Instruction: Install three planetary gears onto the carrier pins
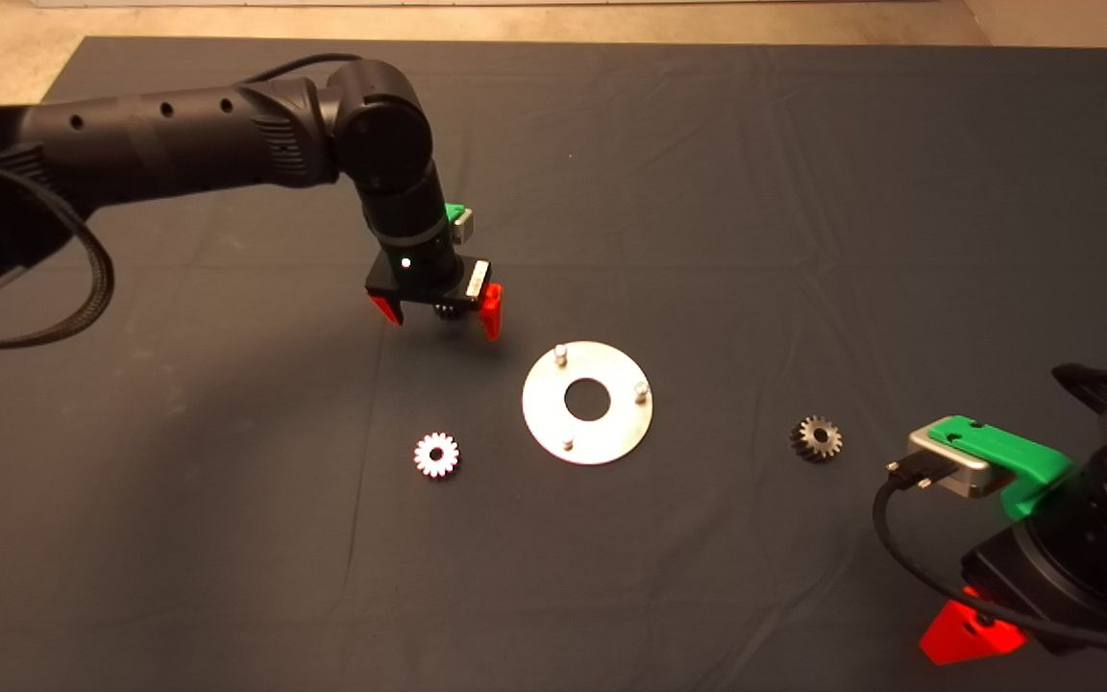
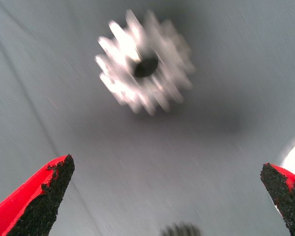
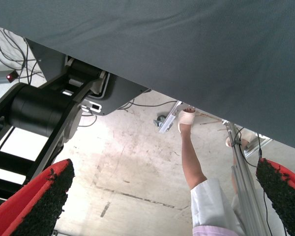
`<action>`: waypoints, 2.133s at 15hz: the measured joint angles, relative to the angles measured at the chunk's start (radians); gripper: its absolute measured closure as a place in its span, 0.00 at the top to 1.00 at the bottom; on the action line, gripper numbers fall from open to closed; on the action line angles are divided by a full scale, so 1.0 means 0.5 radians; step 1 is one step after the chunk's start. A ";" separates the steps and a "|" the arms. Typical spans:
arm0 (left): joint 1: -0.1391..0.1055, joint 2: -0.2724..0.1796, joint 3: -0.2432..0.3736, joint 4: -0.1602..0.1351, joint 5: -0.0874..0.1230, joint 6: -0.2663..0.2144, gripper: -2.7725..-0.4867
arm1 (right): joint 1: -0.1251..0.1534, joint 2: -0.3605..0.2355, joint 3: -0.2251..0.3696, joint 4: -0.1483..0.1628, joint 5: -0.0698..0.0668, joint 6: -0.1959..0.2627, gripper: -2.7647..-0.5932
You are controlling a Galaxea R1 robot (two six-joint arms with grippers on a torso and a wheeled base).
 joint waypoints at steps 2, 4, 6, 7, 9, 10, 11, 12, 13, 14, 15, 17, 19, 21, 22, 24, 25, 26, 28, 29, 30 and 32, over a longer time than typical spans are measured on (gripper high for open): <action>0.001 0.011 -0.083 -0.004 -0.017 0.034 0.99 | 0.001 0.000 0.000 0.000 0.001 0.000 1.00; 0.001 0.036 -0.156 -0.005 -0.017 0.096 0.99 | 0.001 0.000 0.000 0.000 0.001 0.000 1.00; 0.001 0.096 -0.231 -0.005 -0.023 0.144 0.99 | 0.000 0.000 0.000 0.000 0.001 0.000 0.99; 0.001 0.131 -0.259 -0.006 -0.025 0.169 0.99 | 0.000 0.000 0.000 0.000 0.001 0.000 1.00; 0.001 0.156 -0.278 -0.009 -0.038 0.173 0.99 | 0.000 0.000 0.000 0.000 0.000 0.000 0.99; 0.000 0.163 -0.300 -0.013 -0.038 0.185 0.99 | 0.000 0.000 0.000 0.000 0.000 0.000 1.00; 0.001 0.182 -0.341 -0.018 -0.036 0.209 0.99 | 0.000 0.000 0.000 0.000 0.000 0.000 0.99; 0.001 0.196 -0.397 -0.037 -0.035 0.259 0.99 | 0.001 0.000 0.000 0.000 0.002 0.000 1.00; 0.001 0.208 -0.454 -0.059 -0.035 0.297 0.99 | 0.000 0.000 0.000 0.000 0.001 0.000 0.99; 0.001 0.221 -0.499 -0.071 -0.035 0.332 0.99 | 0.000 0.000 0.000 0.000 0.000 0.000 1.00; 0.001 0.230 -0.522 -0.075 -0.036 0.346 0.99 | 0.000 0.000 0.000 0.000 0.000 0.000 0.99; 0.002 0.235 -0.530 -0.086 -0.036 0.350 0.99 | 0.000 0.000 0.000 0.000 0.001 0.000 1.00; 0.003 0.234 -0.530 -0.089 -0.036 0.351 0.96 | 0.000 0.000 0.000 0.000 0.000 0.000 0.99; 0.039 0.233 -0.533 -0.089 -0.037 0.353 0.96 | 0.000 0.000 0.000 0.000 0.000 0.000 1.00; 0.057 0.234 -0.539 -0.089 -0.036 0.358 0.91 | 0.000 0.000 0.000 0.000 0.000 0.000 1.00; 0.061 0.234 -0.556 -0.089 -0.038 0.358 0.89 | 0.000 0.000 0.000 0.000 0.001 0.000 1.00; 0.060 0.233 -0.563 -0.090 -0.037 0.358 0.89 | 0.000 0.000 0.000 0.000 0.001 0.000 1.00; 0.061 0.233 -0.574 -0.089 -0.037 0.360 0.84 | 0.000 0.000 0.000 0.000 0.000 0.000 1.00; 0.061 0.234 -0.575 -0.090 -0.037 0.425 0.83 | 0.001 0.000 0.000 0.000 0.001 0.000 1.00; 0.061 0.234 -0.578 -0.090 -0.037 0.426 0.83 | 0.000 0.000 0.000 0.000 0.001 0.000 1.00; 0.061 0.234 -0.589 -0.089 -0.037 0.427 0.80 | 0.000 0.000 0.000 0.000 0.001 0.000 1.00; 0.061 0.234 -0.599 -0.090 -0.038 0.433 0.77 | 0.000 0.000 0.000 0.000 0.000 0.000 1.00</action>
